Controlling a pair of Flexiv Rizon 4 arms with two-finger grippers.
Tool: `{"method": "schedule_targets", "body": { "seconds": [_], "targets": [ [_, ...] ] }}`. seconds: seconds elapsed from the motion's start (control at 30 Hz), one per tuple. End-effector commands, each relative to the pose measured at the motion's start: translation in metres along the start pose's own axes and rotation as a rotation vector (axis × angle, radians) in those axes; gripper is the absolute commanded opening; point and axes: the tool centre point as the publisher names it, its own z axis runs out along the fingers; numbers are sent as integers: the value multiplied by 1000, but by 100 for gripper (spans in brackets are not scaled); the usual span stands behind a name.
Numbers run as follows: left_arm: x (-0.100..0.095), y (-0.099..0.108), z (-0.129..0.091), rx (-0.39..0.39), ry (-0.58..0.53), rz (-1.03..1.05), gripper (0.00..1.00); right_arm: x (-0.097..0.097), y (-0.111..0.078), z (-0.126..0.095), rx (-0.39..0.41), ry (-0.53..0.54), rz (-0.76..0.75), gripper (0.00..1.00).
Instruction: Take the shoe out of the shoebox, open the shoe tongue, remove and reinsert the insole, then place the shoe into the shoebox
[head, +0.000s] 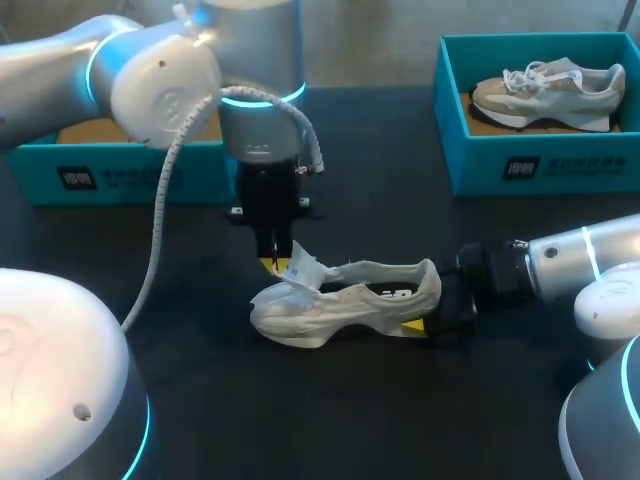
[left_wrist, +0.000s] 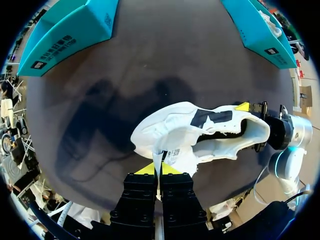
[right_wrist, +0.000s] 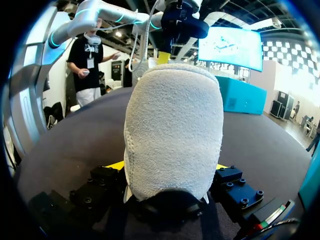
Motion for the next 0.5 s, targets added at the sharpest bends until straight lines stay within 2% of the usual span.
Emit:
{"method": "schedule_targets", "body": {
  "seconds": [0.03, 0.33, 0.5],
  "targets": [
    [-7, 4, 10, -7, 32, -6, 0, 1, -1, 0, 3, -3, 0, 0],
    [-24, 10, 42, -44, -7, -79, 0, 1, -1, 0, 3, -3, 0, 0],
    [-26, 9, 55, -48, 1, -92, 0, 1, -1, 0, 3, -3, 0, 0]
  ]
}}
